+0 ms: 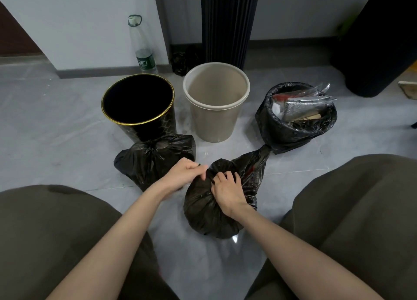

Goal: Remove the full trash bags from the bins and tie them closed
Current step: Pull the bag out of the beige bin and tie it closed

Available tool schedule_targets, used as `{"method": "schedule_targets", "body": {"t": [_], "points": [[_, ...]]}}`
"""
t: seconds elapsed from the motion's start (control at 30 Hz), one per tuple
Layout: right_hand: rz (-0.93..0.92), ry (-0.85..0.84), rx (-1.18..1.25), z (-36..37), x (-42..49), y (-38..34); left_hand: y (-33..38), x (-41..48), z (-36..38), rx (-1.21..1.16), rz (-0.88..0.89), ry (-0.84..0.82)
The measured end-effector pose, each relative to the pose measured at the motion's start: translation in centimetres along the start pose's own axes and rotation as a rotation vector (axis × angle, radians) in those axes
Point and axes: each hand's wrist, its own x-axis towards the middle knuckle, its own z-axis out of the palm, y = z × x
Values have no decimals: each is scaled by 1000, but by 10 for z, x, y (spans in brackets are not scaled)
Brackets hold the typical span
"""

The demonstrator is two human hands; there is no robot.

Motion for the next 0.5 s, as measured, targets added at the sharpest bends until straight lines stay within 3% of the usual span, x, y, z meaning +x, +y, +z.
{"method": "schedule_targets", "body": {"t": [0.17, 0.33, 0.4, 0.5], "points": [[-74, 102, -98, 9, -2, -4, -8, 2, 12, -568, -194, 49], [-143, 23, 2, 6, -5, -2, -10, 10, 24, -952, -180, 153], [-169, -28, 83, 1, -5, 1, -14, 13, 25, -943, -175, 198], [-204, -96, 118, -6, -4, 10, -19, 15, 27, -660, -136, 252]]}}
